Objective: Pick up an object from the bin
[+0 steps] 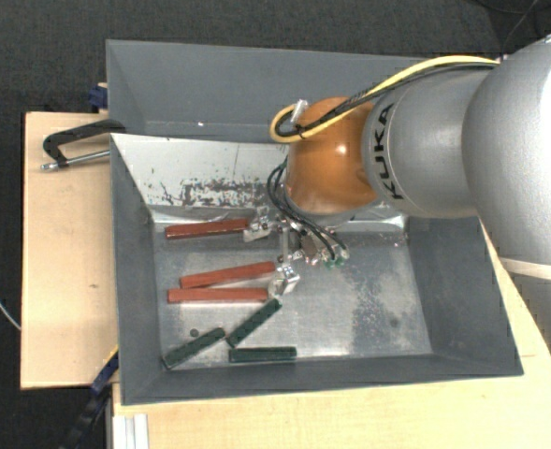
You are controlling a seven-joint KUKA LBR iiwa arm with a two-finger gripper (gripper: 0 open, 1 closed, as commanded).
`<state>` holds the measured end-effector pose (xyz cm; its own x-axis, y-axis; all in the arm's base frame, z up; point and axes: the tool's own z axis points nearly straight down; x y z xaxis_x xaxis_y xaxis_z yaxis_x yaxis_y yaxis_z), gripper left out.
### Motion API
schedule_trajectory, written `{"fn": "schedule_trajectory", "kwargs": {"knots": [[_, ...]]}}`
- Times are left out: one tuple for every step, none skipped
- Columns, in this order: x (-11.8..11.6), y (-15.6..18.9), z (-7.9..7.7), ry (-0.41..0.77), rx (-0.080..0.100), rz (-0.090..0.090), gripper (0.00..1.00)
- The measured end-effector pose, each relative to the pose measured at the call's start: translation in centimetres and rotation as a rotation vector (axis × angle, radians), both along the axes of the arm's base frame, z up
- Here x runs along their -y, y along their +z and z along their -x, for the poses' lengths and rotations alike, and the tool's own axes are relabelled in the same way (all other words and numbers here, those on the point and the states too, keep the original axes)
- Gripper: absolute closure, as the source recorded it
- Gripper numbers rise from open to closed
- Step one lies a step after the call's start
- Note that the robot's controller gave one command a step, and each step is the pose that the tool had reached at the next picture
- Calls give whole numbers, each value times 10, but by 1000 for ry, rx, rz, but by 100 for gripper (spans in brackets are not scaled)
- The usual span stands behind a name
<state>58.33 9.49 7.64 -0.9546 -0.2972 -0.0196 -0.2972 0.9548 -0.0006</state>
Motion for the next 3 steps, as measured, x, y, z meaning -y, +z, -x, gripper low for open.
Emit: {"fn": "schedule_trajectory", "kwargs": {"knots": [[-27,2,-16,7,-16,7,100],[-27,2,-16,7,-16,7,100],[-28,41,-13,6,-19,4,100]]}}
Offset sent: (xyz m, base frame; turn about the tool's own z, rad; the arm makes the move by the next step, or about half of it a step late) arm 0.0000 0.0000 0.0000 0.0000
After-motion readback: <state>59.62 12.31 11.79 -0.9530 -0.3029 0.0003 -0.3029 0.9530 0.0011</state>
